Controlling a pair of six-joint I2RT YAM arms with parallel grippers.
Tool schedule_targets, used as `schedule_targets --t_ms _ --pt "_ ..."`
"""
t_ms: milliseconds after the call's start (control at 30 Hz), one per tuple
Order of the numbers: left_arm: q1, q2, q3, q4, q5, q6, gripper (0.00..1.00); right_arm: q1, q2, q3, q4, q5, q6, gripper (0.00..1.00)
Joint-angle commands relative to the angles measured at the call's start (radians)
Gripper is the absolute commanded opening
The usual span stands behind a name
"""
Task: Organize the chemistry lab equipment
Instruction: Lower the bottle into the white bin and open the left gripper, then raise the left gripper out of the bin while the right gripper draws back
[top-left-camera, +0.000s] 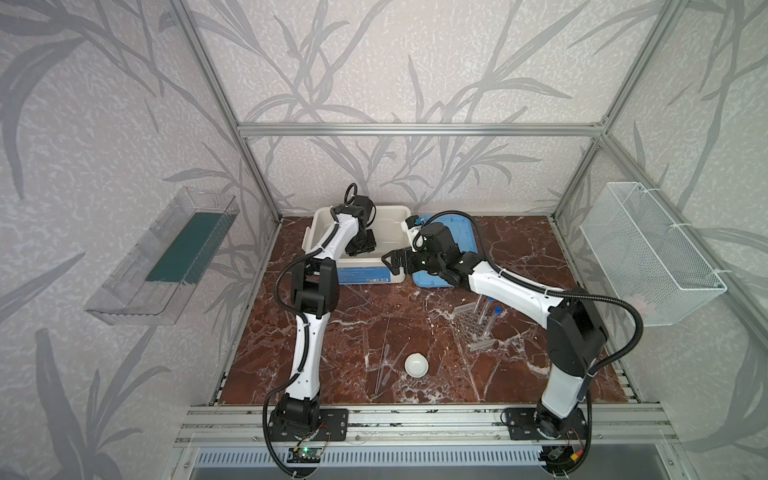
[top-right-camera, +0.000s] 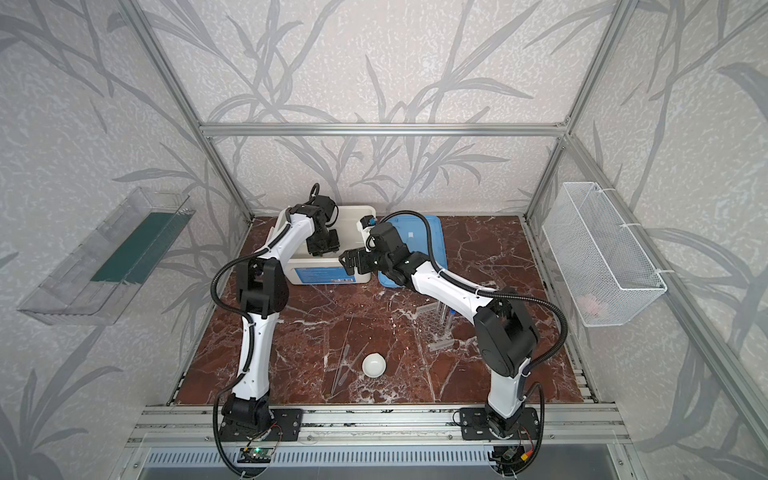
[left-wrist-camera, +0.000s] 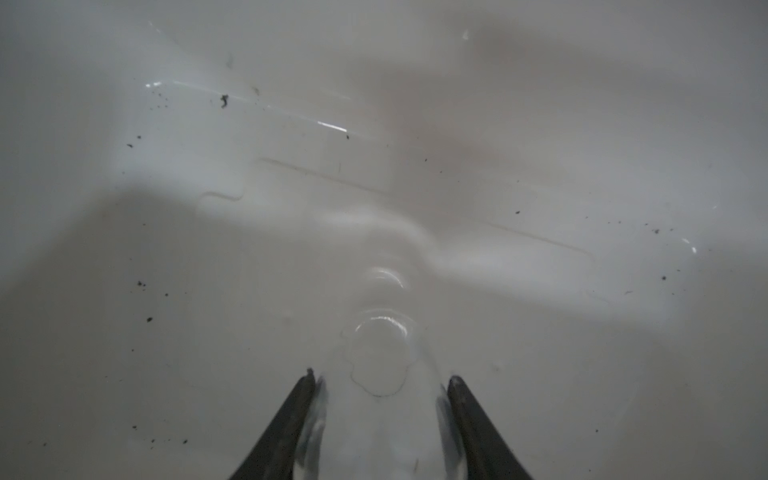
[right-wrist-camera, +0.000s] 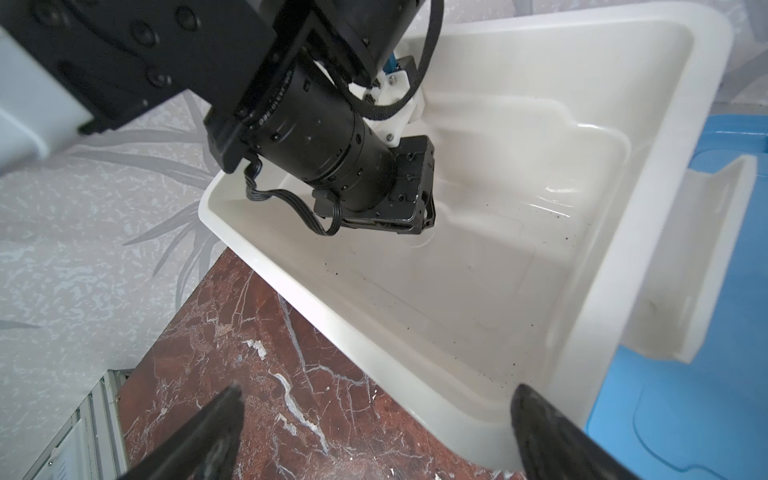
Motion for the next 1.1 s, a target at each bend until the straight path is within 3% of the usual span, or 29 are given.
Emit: schedule_targets --t_ms 0,433,767,1067 --pt "0.0 0.008 0.06 -0.037 0.012 -0.002 0.42 -0.004 0.015 -0.017 -0.004 0.009 0.002 0.98" --pt "0.0 0.04 0.06 -0.058 0.003 -0.005 0.59 -0.004 0.013 -0.022 -0.002 0.007 0.003 0.98" --pt "0.0 0.016 0.076 -0.068 -0.004 -0.01 0.66 -0.007 -0.01 -0.033 -0.007 0.013 0.0 0.98" --pt "0.0 -0.089 0.092 -0.08 -0.022 -0.005 0.86 -0.007 -0.044 -0.039 -0.017 0.02 -0.005 0.98"
